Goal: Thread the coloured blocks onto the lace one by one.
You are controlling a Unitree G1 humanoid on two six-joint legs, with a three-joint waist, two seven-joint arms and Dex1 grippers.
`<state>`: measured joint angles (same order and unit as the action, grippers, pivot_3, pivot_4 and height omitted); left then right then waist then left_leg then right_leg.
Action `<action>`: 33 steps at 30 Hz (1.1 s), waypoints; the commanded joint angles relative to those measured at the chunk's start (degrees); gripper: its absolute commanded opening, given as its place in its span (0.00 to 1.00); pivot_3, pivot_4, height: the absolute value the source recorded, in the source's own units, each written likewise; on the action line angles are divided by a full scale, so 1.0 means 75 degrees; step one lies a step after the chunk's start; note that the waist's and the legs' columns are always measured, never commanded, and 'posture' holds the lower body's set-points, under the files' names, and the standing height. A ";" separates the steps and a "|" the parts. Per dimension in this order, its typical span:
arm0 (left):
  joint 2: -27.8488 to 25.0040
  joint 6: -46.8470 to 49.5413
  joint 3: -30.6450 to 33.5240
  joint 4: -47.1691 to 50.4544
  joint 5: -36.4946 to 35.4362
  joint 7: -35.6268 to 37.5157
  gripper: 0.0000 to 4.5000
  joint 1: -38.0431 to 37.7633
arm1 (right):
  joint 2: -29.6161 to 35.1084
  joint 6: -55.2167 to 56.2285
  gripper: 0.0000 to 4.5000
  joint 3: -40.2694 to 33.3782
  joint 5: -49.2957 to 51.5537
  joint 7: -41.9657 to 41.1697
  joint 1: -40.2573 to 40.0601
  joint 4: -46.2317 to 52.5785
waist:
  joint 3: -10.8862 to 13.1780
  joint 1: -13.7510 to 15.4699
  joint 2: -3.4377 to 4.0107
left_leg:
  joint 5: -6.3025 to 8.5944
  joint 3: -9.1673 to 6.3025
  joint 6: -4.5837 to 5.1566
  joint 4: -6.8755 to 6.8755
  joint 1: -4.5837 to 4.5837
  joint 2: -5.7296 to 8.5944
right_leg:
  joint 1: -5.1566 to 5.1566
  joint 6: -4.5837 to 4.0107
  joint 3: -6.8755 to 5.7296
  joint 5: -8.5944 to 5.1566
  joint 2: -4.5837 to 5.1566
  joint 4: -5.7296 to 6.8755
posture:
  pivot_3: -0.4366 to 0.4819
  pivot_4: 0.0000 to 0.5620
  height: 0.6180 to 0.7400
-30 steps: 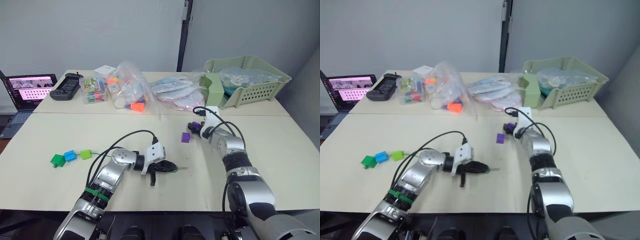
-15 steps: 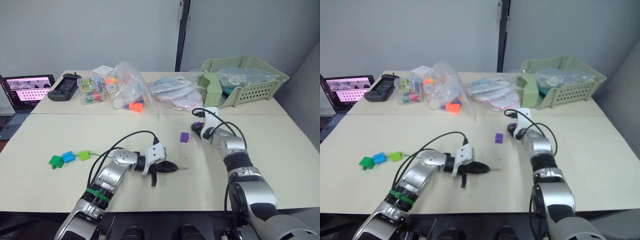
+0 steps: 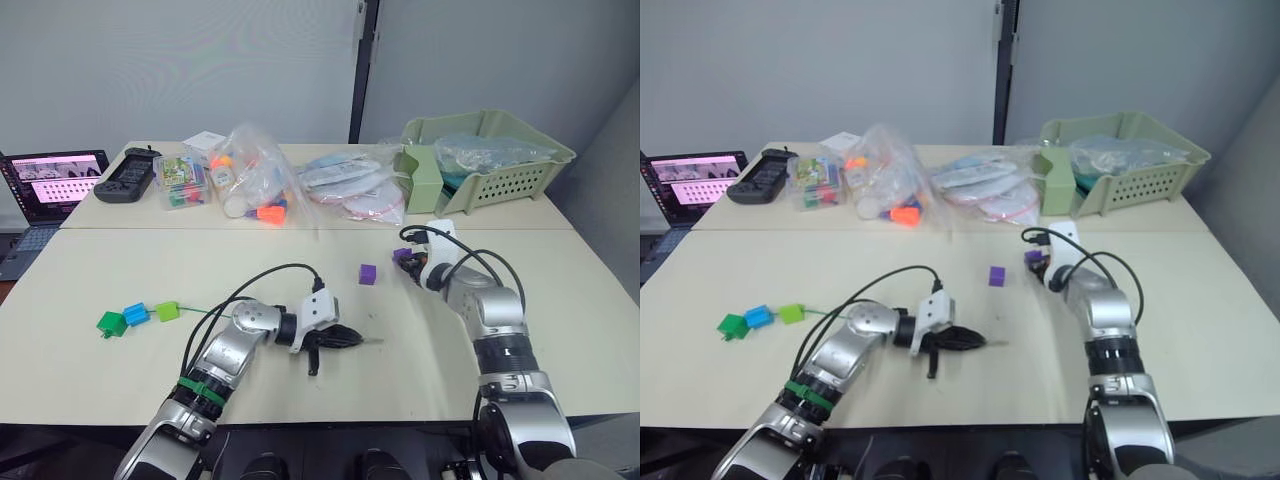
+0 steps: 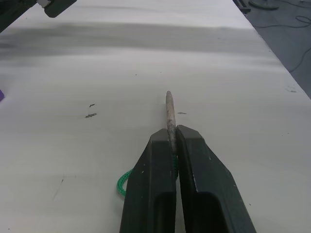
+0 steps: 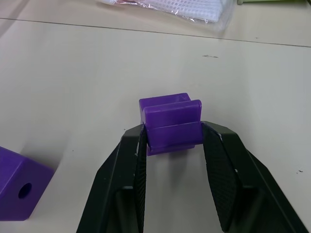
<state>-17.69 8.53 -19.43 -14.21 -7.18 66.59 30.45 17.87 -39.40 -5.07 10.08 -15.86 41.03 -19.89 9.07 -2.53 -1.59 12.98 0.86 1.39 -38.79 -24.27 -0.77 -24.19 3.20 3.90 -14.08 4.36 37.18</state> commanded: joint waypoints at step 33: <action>0.0651 -0.0659 -0.0172 -0.0980 -0.0025 0.0509 0.00 0.0653 | -0.1063 -0.4790 0.33 -0.0892 0.0550 0.1386 -0.5387 0.9515 | 0.0000 0.0236 0.0000 | -0.0014 -0.0007 -0.0007 -0.0015 -0.0009 0.0001 | 0.0010 0.0007 0.0001 -0.0006 -0.0008 -0.0021 | 0.48 0.27 0.95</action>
<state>-13.23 4.93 -20.58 -21.69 -7.04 69.74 34.03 9.94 -74.90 -11.62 14.65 -6.43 0.73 48.46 9.06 -0.76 -1.59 12.87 0.82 1.34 -38.90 -24.35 -0.76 -24.12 3.25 3.91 -14.12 4.31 37.02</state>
